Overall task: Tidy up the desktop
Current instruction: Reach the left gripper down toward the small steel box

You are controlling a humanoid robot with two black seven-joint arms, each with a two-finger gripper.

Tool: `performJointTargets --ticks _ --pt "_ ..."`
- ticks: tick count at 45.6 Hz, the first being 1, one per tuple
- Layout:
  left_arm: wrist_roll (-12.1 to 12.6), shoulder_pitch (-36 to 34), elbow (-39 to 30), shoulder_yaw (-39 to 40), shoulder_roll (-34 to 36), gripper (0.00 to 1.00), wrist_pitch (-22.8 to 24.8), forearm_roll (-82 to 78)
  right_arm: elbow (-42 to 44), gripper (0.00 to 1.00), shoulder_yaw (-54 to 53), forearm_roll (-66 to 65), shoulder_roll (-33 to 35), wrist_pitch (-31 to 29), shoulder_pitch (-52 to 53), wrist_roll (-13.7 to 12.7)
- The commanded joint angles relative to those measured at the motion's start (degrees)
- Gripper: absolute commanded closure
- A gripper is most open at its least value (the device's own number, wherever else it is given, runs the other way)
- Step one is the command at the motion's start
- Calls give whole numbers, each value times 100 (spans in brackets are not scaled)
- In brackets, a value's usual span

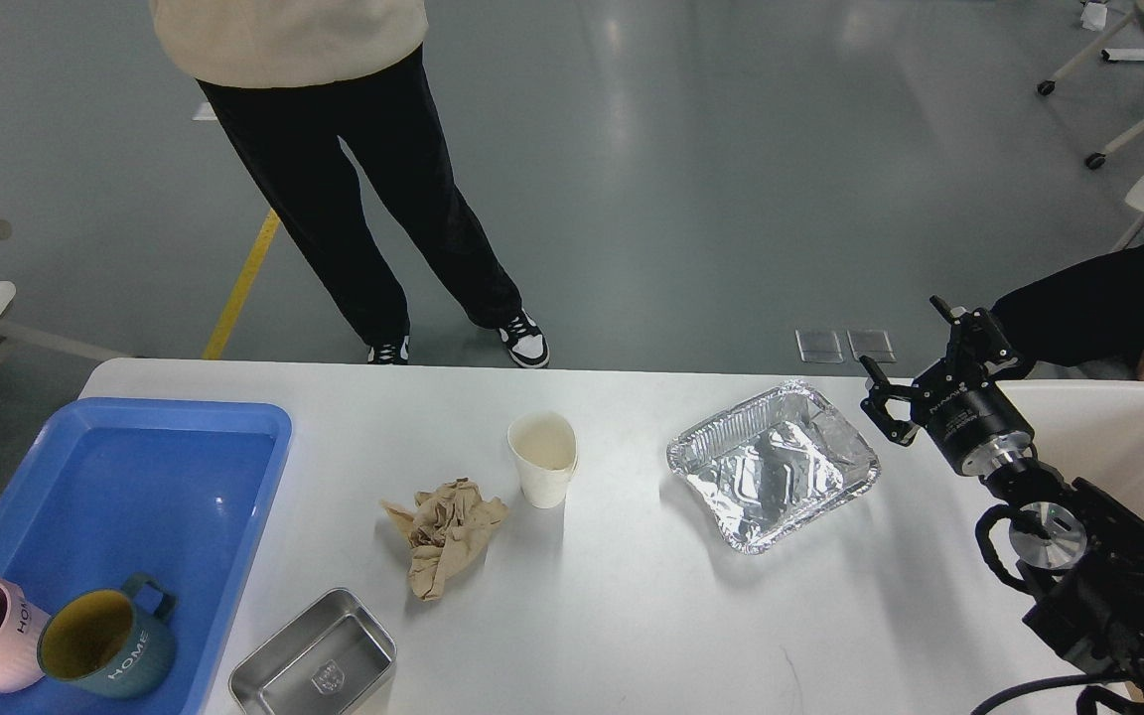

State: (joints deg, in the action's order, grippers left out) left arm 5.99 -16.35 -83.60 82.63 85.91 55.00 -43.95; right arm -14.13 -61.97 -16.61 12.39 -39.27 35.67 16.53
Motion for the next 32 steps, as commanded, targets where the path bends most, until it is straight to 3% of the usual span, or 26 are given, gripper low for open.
performJointTargets --ticks 1,6,14,32 --pt "25 0 2 -10 -22 4 0 -18 -81 0 0 0 0 7 -8 0" --pt "60 9 -16 -54 -31 4 0 -26 -90 0 0 0 0 7 -8 0" --pt "324 9 -51 -72 -198 4 0 -35 -90 0 0 0 1 16 -8 0" --pt "438 44 -323 -159 -259 4 0 -35 -99 0 0 0 9 7 -25 8"
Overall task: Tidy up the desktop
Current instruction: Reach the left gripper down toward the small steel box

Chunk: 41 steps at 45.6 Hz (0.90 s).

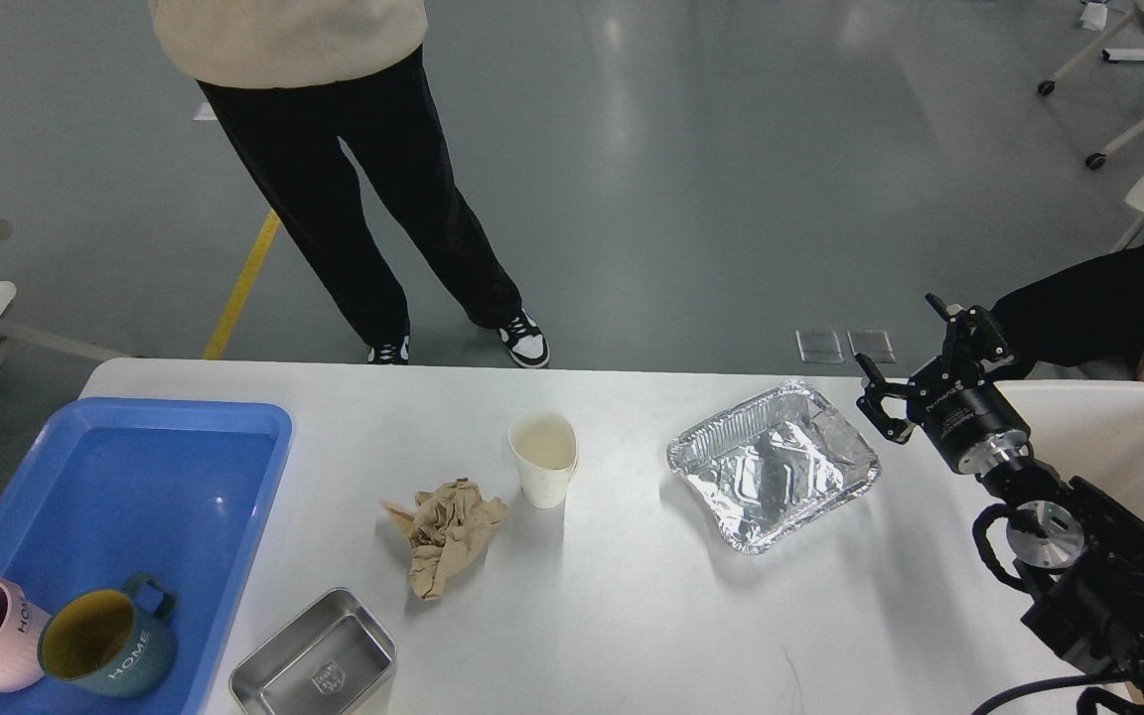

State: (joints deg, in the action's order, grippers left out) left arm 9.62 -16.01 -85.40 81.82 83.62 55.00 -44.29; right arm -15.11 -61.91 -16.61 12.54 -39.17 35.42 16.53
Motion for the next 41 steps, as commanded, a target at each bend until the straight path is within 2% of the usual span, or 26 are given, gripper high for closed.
performJointTargets --ticks 1,10,15,19,25,33,41 --pt "110 10 -188 -122 -56 4 0 -9 -18 0 -5 0 -6 -2 0 8" --pt "496 11 -855 -982 -275 4 0 -228 -62 0 3 0 -14 6 0 0" --pt "865 19 -1085 -1746 -626 3 0 -754 -62 0 3 0 -6 6 -9 0" --pt "1120 19 -1084 -2081 -1302 4 0 -1738 -62 0 3 0 3 6 -26 0" --pt "1489 37 -1023 -2170 -2471 4 0 -2995 -71 0 3 0 3 -2 -79 8" --pt "2078 37 -970 -2257 -3536 4 0 -3717 -71 0 -5 0 3 -20 -114 8" --pt "2114 2 -794 -2793 -3782 4 0 -4157 -71 0 -5 0 21 -29 -123 8"
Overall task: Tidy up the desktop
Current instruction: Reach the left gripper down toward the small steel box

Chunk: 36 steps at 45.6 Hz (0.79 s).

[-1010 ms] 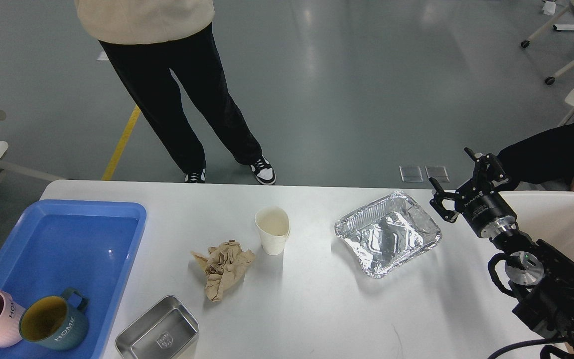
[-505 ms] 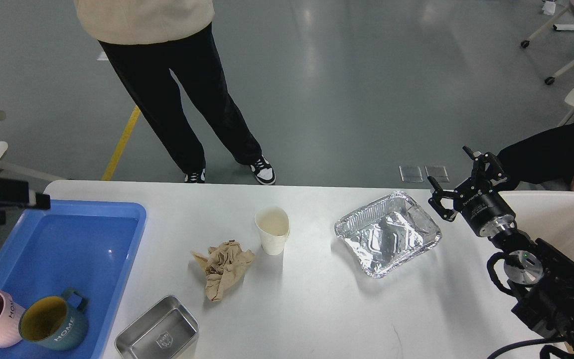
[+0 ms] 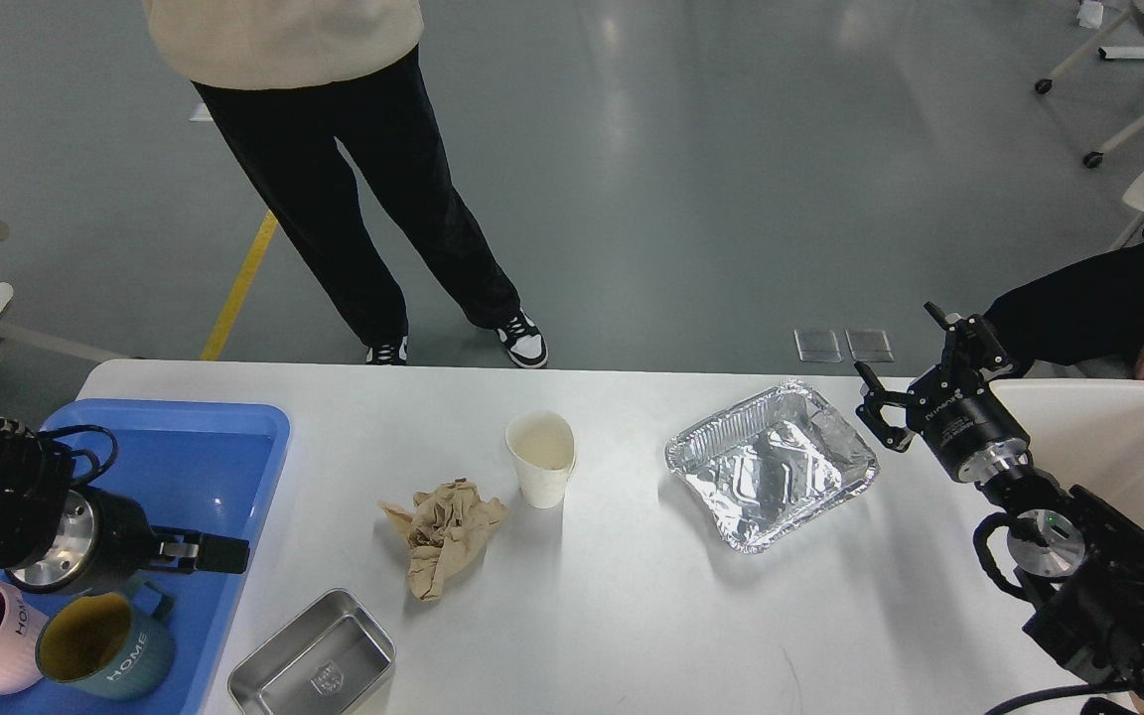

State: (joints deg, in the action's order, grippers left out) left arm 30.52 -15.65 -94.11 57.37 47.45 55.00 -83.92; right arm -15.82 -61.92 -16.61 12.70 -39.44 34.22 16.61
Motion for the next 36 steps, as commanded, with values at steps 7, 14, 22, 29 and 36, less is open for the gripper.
performJointTargets --ticks 7,14,22,29,36 --pt "33 -79 121 -789 -464 4 0 -580 0 0 4 0 5 -2 -12 0" --pt "33 -87 253 -816 -895 4 0 -1003 8 0 4 0 5 -2 -29 9" --pt "33 -140 385 -885 -1027 6 0 -1196 0 0 -5 0 31 -2 -73 9" --pt "33 -228 517 -1105 -1202 8 0 -1434 0 0 4 0 31 -2 -73 9" --pt "33 -289 657 -1316 -1361 12 0 -1565 0 0 4 0 31 -11 -91 9"
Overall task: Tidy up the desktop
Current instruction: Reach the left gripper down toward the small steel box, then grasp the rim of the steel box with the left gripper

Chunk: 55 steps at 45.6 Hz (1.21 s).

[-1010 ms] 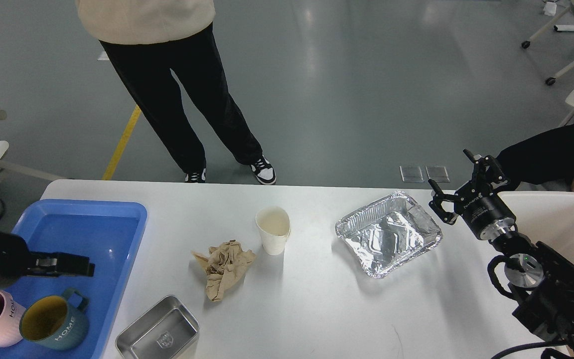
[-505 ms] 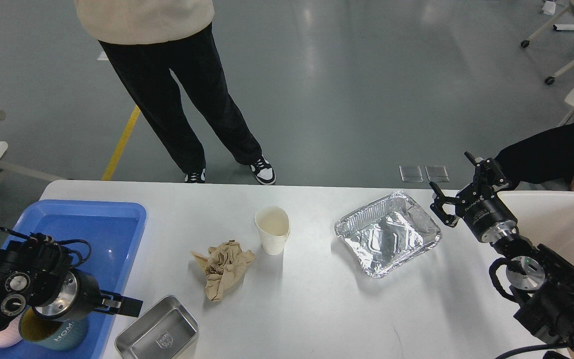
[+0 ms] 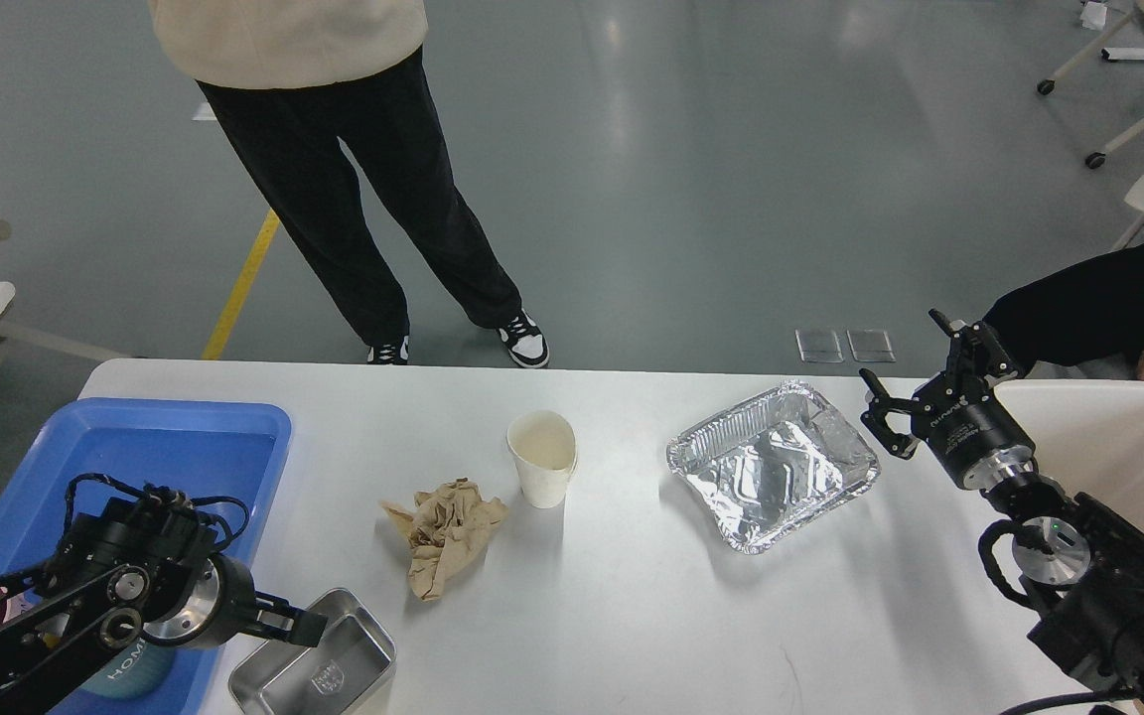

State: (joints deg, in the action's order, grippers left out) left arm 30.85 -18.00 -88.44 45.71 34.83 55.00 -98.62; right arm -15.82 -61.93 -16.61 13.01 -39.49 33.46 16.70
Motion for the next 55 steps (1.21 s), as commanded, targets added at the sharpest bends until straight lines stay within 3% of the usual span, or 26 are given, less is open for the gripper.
performJointTargets --ticks 1,23,43,55 --pt "0 -63 116 -185 -117 14 0 -113 9 0 -3 0 0 -6 -15 0" --pt "8 -309 283 -766 -152 40 -113 -157 9 0 14 0 0 -6 -50 0" --pt "26 -353 415 -766 -152 93 -112 -149 9 0 14 0 0 3 -41 0" --pt "26 -379 406 -748 -152 100 -51 -105 9 0 14 0 0 12 -24 0"
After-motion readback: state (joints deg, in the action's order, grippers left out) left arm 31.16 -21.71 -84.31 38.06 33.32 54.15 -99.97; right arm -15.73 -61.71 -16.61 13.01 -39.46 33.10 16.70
